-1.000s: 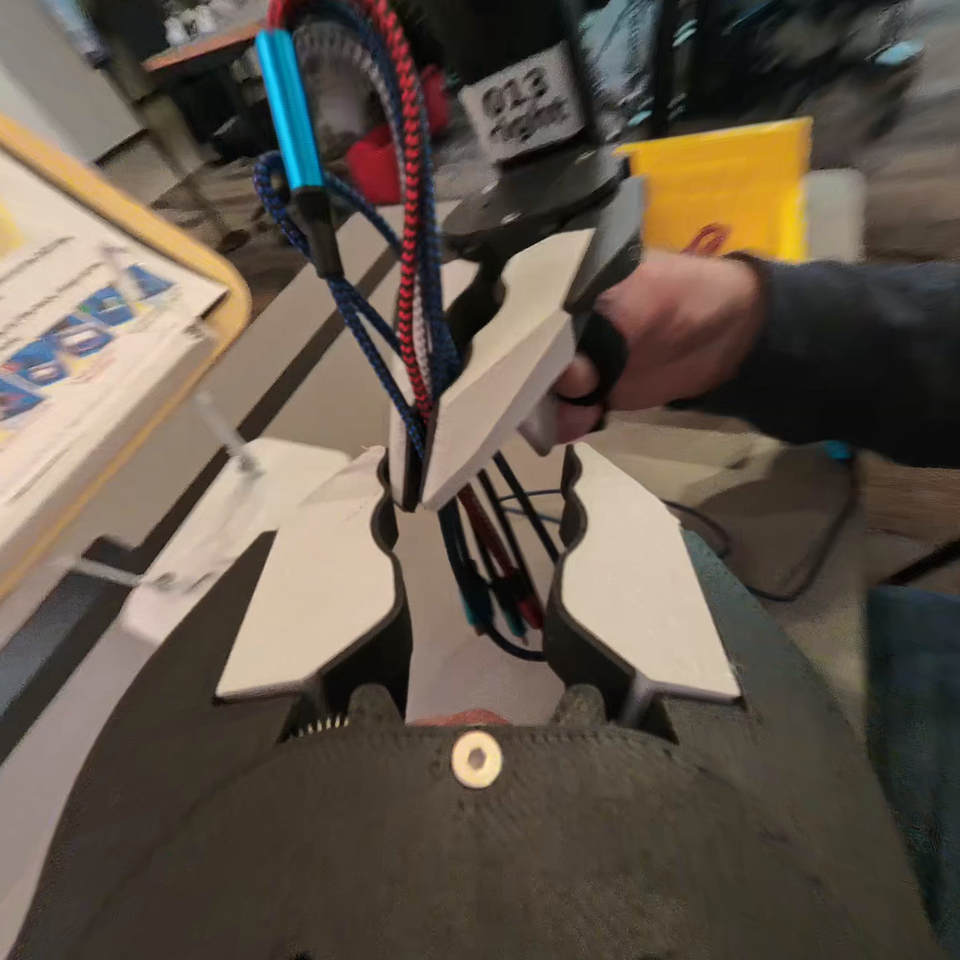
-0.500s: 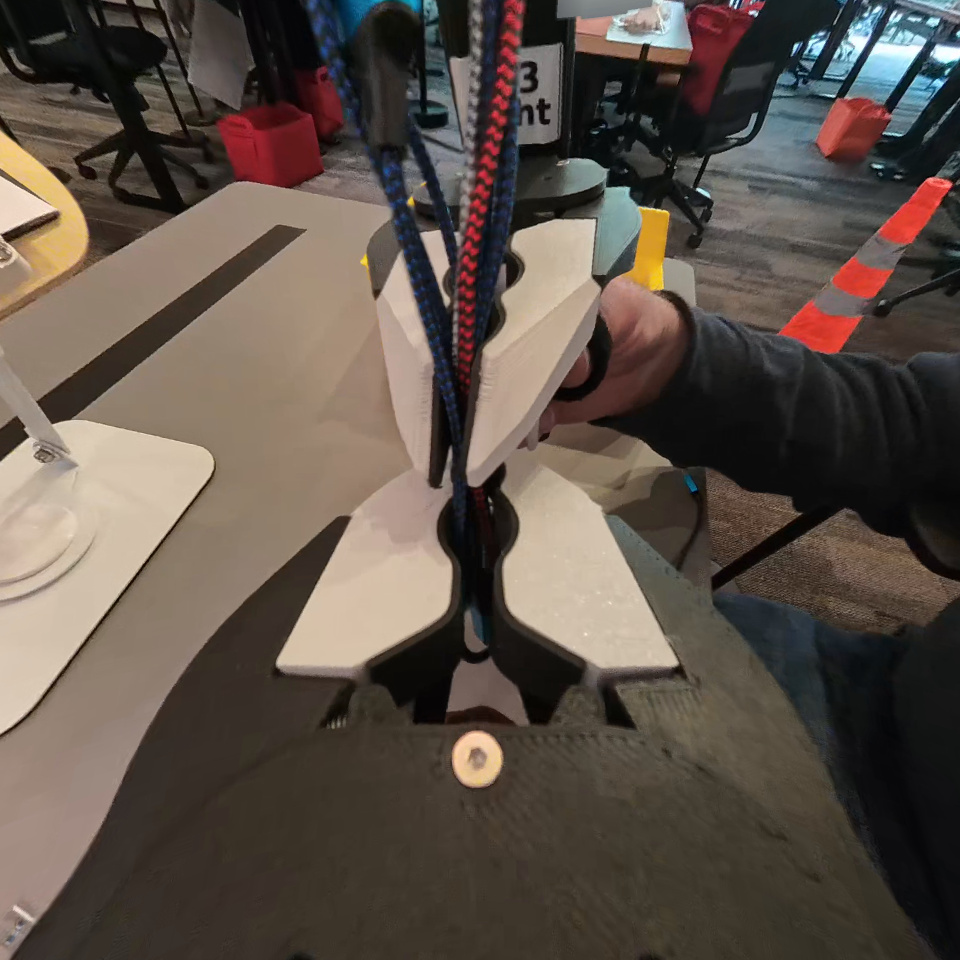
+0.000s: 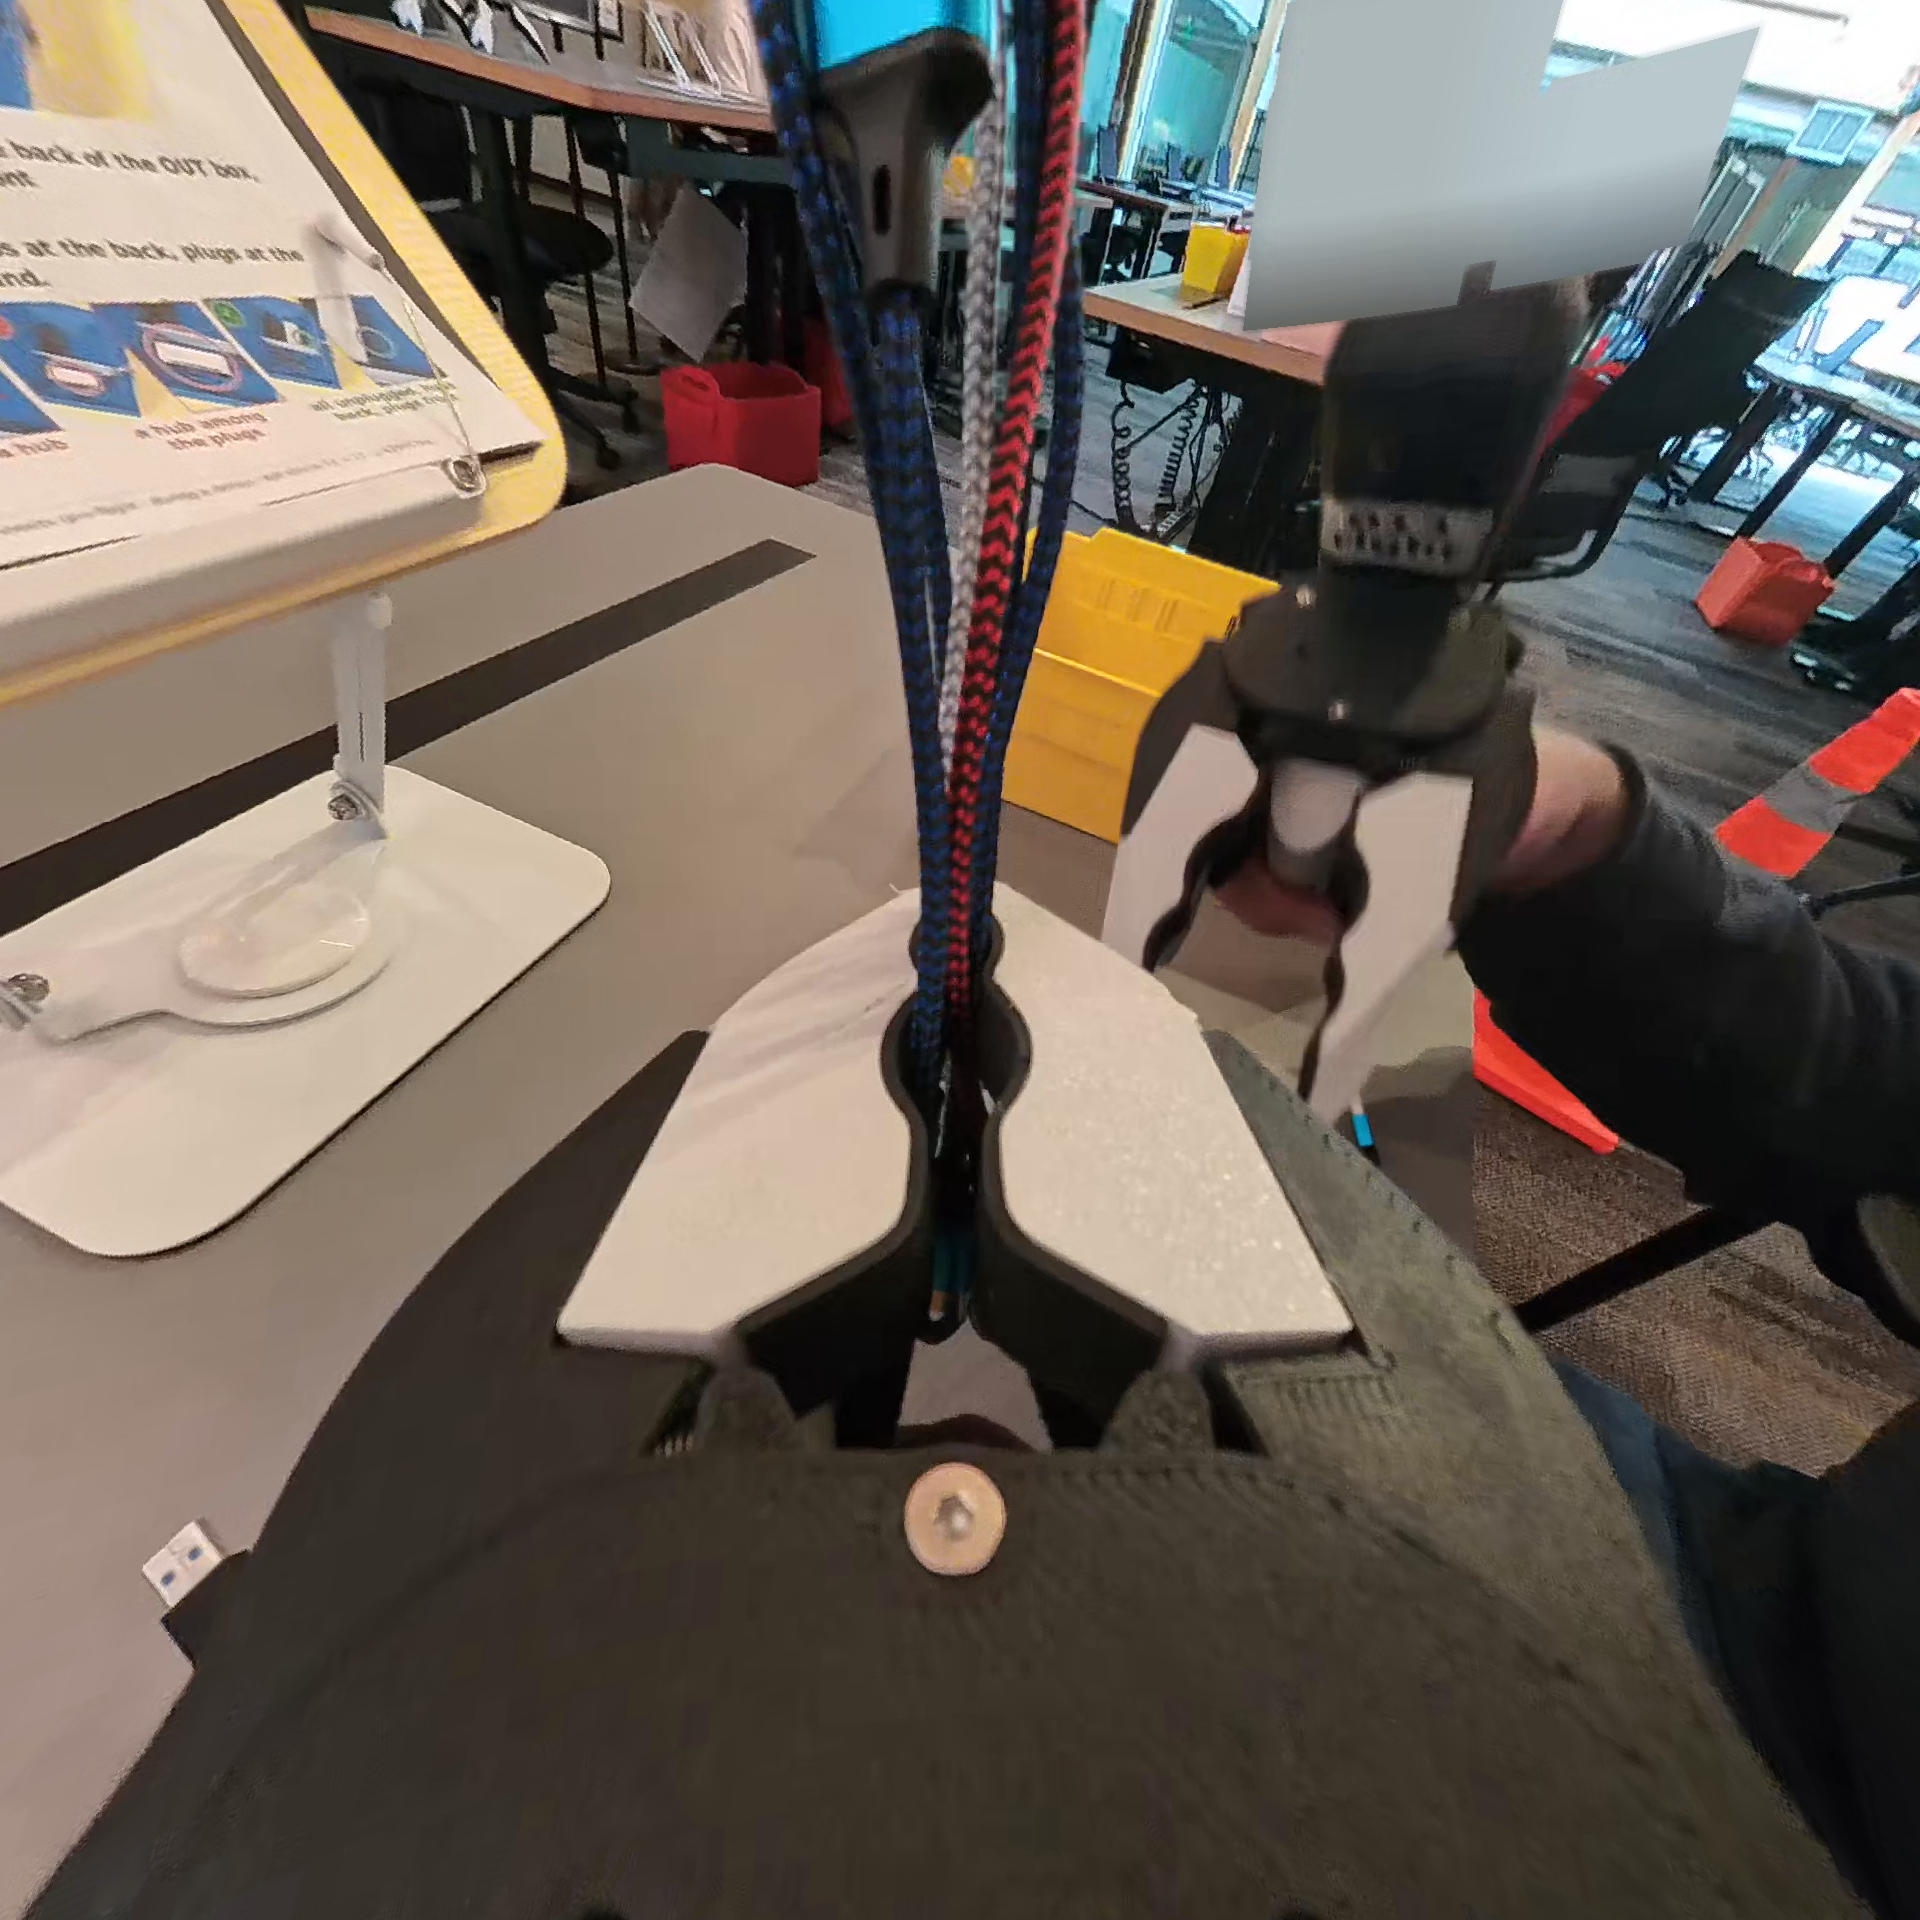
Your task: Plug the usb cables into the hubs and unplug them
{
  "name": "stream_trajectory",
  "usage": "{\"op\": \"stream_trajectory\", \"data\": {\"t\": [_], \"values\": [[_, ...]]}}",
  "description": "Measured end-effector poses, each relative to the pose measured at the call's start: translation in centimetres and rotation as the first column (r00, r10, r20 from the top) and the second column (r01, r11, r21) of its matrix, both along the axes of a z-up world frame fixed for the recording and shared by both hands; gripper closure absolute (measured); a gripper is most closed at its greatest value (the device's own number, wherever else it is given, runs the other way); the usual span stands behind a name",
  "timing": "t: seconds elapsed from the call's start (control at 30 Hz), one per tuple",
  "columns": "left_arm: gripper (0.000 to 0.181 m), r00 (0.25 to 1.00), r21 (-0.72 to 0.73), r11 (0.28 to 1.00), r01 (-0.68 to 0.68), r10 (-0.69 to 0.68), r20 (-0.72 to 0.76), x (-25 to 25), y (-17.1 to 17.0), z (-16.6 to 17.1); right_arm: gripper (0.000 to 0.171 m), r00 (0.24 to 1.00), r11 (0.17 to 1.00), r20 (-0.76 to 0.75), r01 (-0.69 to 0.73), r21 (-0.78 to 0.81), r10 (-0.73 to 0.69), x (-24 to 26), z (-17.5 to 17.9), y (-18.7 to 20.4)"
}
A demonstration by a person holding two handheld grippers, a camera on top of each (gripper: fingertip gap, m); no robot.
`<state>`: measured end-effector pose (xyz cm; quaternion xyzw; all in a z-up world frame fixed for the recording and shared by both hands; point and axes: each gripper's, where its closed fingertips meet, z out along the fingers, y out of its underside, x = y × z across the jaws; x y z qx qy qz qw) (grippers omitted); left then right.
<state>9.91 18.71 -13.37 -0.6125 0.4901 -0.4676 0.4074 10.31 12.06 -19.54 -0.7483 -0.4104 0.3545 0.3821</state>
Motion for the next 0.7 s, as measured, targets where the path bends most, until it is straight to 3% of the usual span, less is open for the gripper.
{"op": "stream_trajectory", "data": {"t": [0.13, 0.23, 0.3, 0.4, 0.5, 0.53, 0.6, 0.7], "values": [[0.180, 1.000, -0.009, 1.000, 0.003, -0.003, 0.007, 0.0, -0.2, 0.6, 0.127, 0.993, 0.997, 0.117, -0.033, 0.069, 0.025, -3.5, -3.2, 0.0], [0.181, 1.000, -0.007, 1.000, 0.001, -0.001, 0.007, -0.2, -0.5, 1.2, 0.163, 0.960, 0.990, 0.270, 0.036, 0.135, -0.072, -3.2, -5.9, 2.2], [0.180, 1.000, -0.014, 1.000, -0.008, 0.008, 0.018, -0.6, -0.5, 1.9, 0.170, 0.941, 0.995, 0.329, 0.053, 0.090, -0.080, -2.4, -7.4, 2.6], [0.180, 0.999, -0.022, 1.000, -0.012, 0.012, 0.036, -1.4, -0.4, 2.7, 0.171, 0.961, 0.994, 0.267, 0.046, 0.104, -0.072, -2.0, -6.7, 2.7], [0.180, 0.999, -0.038, 0.999, -0.002, 0.004, 0.040, -1.5, -0.5, 2.9, 0.143, 0.952, 0.990, 0.285, 0.079, 0.113, -0.109, -1.9, -6.2, 2.9], [0.180, 0.999, -0.045, 0.999, 0.005, -0.003, 0.045, -1.4, -0.6, 3.0, 0.145, 0.949, 0.991, 0.299, 0.063, 0.121, -0.097, -2.2, -6.3, 2.9], [0.180, 0.999, -0.061, 0.998, 0.014, -0.012, 0.032, -1.2, -0.8, 2.7, 0.171, 0.935, 0.992, 0.350, 0.016, 0.122, -0.058, -2.6, -7.1, 2.5], [0.180, 0.999, -0.077, 0.997, 0.028, -0.029, -0.015, -1.4, -1.0, 1.8, 0.171, 0.904, 0.973, 0.402, 0.055, 0.226, -0.145, -1.4, -6.5, 3.7]]}}
